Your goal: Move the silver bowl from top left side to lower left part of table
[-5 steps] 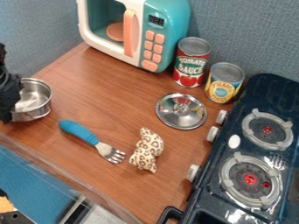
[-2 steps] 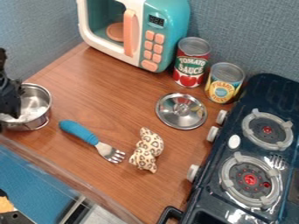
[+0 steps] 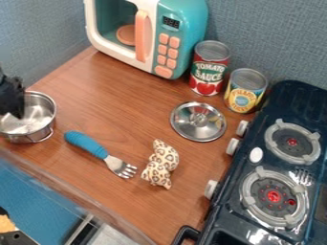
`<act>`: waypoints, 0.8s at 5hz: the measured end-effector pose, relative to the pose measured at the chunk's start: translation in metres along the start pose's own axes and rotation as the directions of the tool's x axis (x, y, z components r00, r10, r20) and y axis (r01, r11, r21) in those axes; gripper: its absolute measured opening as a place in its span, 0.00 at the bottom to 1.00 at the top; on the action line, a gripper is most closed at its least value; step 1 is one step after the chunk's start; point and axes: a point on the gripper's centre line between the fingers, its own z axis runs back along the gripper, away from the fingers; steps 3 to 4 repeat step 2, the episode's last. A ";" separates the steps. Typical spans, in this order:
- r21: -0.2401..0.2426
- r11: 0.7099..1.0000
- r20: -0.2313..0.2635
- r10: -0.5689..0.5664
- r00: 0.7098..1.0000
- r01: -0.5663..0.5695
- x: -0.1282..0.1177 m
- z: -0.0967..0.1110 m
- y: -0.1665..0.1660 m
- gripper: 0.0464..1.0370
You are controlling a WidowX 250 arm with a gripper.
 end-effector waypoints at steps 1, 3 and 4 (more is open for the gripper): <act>0.092 0.996 0.078 0.005 0.997 -0.013 0.000 0.034 0.001 0.96; 0.126 0.992 0.095 0.011 0.995 -0.023 -0.001 0.053 0.008 0.96; 0.126 0.992 0.095 0.011 0.995 -0.023 -0.001 0.053 0.008 0.96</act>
